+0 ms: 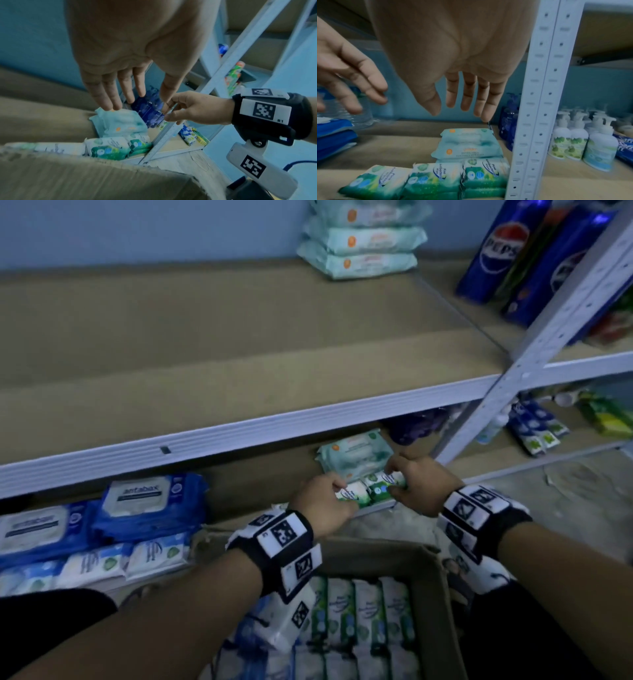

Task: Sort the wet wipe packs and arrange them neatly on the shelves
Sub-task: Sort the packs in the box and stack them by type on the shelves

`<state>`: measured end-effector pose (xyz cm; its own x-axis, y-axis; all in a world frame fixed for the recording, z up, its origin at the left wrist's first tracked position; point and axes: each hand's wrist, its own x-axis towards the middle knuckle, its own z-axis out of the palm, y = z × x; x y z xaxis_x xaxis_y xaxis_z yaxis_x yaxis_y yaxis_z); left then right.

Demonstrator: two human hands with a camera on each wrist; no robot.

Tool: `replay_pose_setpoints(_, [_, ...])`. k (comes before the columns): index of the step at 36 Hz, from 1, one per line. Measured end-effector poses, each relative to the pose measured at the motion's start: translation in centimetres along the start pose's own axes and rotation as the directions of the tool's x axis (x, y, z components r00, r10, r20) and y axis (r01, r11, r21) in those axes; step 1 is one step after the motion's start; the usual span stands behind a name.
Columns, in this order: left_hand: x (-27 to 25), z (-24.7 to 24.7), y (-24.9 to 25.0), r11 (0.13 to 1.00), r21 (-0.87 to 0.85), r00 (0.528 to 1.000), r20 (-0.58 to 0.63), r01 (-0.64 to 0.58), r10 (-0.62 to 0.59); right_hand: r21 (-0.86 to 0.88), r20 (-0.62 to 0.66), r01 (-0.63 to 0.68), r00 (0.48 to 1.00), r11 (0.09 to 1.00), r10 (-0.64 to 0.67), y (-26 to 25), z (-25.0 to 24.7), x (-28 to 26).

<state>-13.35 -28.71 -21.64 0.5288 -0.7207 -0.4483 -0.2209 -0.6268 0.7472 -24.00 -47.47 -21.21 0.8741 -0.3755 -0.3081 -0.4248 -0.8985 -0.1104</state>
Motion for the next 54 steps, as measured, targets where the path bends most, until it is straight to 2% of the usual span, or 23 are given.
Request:
replay_pose_setpoints(9, [9.9, 1.9, -1.6, 0.970, -0.131, 0.974, -0.078, 0.203, -0.214, 0.075, -0.014, -0.142, 0.990, 0.987, 0.143, 2.4, 5.1, 8.2])
replay_pose_setpoints(12, [12.7, 2.8, -1.9, 0.943, -0.219, 0.965, -0.028, 0.250, -0.262, 0.101, -0.016, -0.175, 0.984, 0.979, 0.178, 3.6, 6.6, 10.7])
replay_pose_setpoints(15, [15.0, 4.0, -2.3, 0.910, -0.334, 0.964, -0.010, 0.248, -0.266, 0.122, 0.005, -0.212, 0.977, 0.970, 0.213, 5.0, 8.1, 13.1])
replay_pose_setpoints(17, [16.3, 4.4, -3.2, 0.908, -0.371, 0.971, -0.056, 0.195, -0.232, 0.157, 0.008, -0.262, 0.964, 0.952, 0.264, 5.6, 9.2, 14.5])
replay_pose_setpoints(18, [17.0, 4.6, -3.6, 0.912, -0.371, 0.973, -0.079, 0.174, -0.218, 0.182, 0.019, -0.296, 0.954, 0.938, 0.298, 5.8, 9.7, 15.1])
replay_pose_setpoints(20, [18.0, 4.8, -4.5, 0.918, -0.338, 0.963, -0.094, 0.207, -0.251, 0.264, 0.038, -0.353, 0.934, 0.898, 0.356, 6.3, 10.6, 16.3])
replay_pose_setpoints(24, [19.9, 5.1, -5.0, 0.893, -0.380, 0.969, 0.037, 0.241, -0.246, 0.432, 0.092, -0.477, 0.868, 0.766, 0.489, 6.9, 11.7, 18.2])
replay_pose_setpoints(26, [20.5, 4.8, -4.8, 0.922, -0.303, 0.966, -0.019, 0.240, -0.258, 0.503, 0.131, -0.526, 0.831, 0.686, 0.541, 7.3, 12.2, 19.2])
replay_pose_setpoints(28, [21.3, 4.7, -5.0, 0.944, -0.218, 0.964, -0.041, 0.248, -0.262, 0.564, 0.154, -0.534, 0.818, 0.630, 0.555, 7.4, 12.2, 19.5])
replay_pose_setpoints(31, [21.9, 4.8, -5.1, 0.950, -0.151, 0.961, -0.012, 0.273, -0.277, 0.559, 0.150, -0.524, 0.826, 0.643, 0.543, 7.1, 12.6, 20.4])
replay_pose_setpoints(35, [22.8, 5.4, -5.1, 0.954, -0.111, 0.957, -0.043, 0.279, -0.285, 0.568, 0.113, -0.524, 0.813, 0.634, 0.571, 6.8, 11.9, 20.6])
replay_pose_setpoints(37, [23.0, 5.5, -5.2, 0.938, -0.172, 0.949, -0.045, 0.300, -0.312, 0.570, 0.084, -0.486, 0.837, 0.663, 0.541, 7.0, 11.8, 20.8])
replay_pose_setpoints(40, [22.5, 5.0, -5.2, 0.929, -0.215, 0.943, -0.076, 0.303, -0.325, 0.560, 0.032, -0.480, 0.827, 0.675, 0.561, 6.5, 10.8, 20.2])
replay_pose_setpoints(42, [22.0, 4.7, -5.3, 0.917, -0.253, 0.935, -0.092, 0.310, -0.341, 0.559, 0.033, -0.455, 0.848, 0.694, 0.529, 5.8, 9.6, 19.8])
replay_pose_setpoints(47, [20.1, 4.0, -4.4, 0.842, -0.453, 0.921, -0.102, 0.293, -0.375, 0.520, 0.014, -0.403, 0.885, 0.753, 0.465, 4.9, 6.8, 18.3])
replay_pose_setpoints(51, [18.4, 3.0, -3.4, 0.777, -0.551, 0.922, -0.031, 0.306, -0.386, 0.460, -0.045, -0.409, 0.876, 0.788, 0.480, 3.7, 3.7, 15.3])
replay_pose_setpoints(54, [17.0, 1.9, -2.9, 0.730, -0.579, 0.922, 0.108, 0.363, -0.373, 0.448, -0.050, -0.442, 0.855, 0.777, 0.516, 2.7, 1.9, 12.9])
